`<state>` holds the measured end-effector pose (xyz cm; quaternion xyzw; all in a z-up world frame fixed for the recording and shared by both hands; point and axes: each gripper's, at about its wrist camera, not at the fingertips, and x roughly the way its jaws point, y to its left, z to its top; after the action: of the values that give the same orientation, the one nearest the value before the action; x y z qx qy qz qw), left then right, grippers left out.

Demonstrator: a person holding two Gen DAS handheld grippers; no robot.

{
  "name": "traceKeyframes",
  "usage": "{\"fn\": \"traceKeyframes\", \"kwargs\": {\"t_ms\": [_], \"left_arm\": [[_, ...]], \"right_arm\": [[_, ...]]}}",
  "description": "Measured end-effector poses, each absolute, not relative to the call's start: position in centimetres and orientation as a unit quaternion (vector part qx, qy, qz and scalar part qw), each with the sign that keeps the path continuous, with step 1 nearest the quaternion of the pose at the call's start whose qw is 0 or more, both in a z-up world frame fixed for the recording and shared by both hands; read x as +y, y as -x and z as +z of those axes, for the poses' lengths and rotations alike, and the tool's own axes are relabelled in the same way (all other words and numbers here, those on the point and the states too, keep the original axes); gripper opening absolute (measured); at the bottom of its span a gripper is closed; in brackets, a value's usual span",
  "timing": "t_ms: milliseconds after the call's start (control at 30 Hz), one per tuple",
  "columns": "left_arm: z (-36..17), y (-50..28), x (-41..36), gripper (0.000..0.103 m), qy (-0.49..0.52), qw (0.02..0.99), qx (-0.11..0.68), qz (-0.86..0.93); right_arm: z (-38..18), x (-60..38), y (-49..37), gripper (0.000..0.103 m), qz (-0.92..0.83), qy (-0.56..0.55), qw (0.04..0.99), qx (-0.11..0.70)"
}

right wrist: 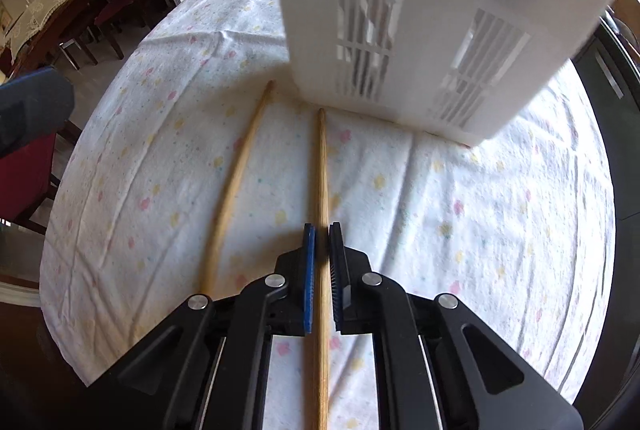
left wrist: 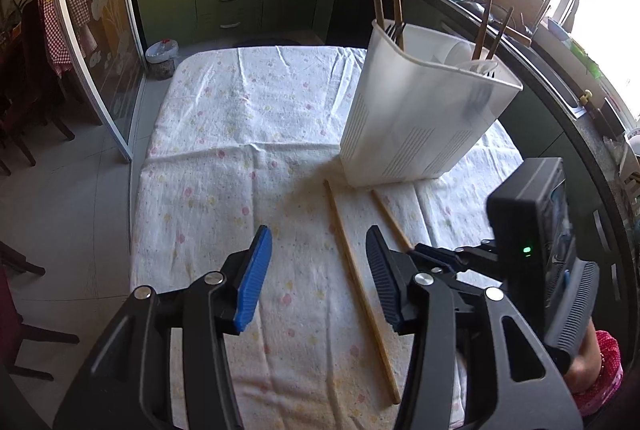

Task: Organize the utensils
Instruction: 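Grasp a wooden chopstick with the right tool while the left tool grasps another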

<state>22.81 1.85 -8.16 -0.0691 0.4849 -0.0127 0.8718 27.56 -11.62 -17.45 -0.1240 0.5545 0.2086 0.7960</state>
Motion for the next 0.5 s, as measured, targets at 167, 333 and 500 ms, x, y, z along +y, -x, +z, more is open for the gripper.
{"fn": "traceKeyframes", "kwargs": {"t_ms": [167, 333, 500], "left_arm": [[-11.3, -24.2, 0.1, 0.047, 0.060, 0.846, 0.530, -0.006], [-13.4, -25.3, -1.1, 0.051, 0.027, 0.832, 0.554, 0.025], [-15.2, -26.4, -1.1, 0.055, 0.024, 0.814, 0.577, 0.058]], "right_arm": [[-17.4, -17.1, -27.7, 0.008, 0.175, 0.106, 0.805, 0.556], [-17.3, -20.6, -27.9, 0.008, 0.157, 0.092, 0.810, 0.558], [-17.1, -21.5, -27.8, 0.008, 0.164, 0.090, 0.808, 0.559]]}}
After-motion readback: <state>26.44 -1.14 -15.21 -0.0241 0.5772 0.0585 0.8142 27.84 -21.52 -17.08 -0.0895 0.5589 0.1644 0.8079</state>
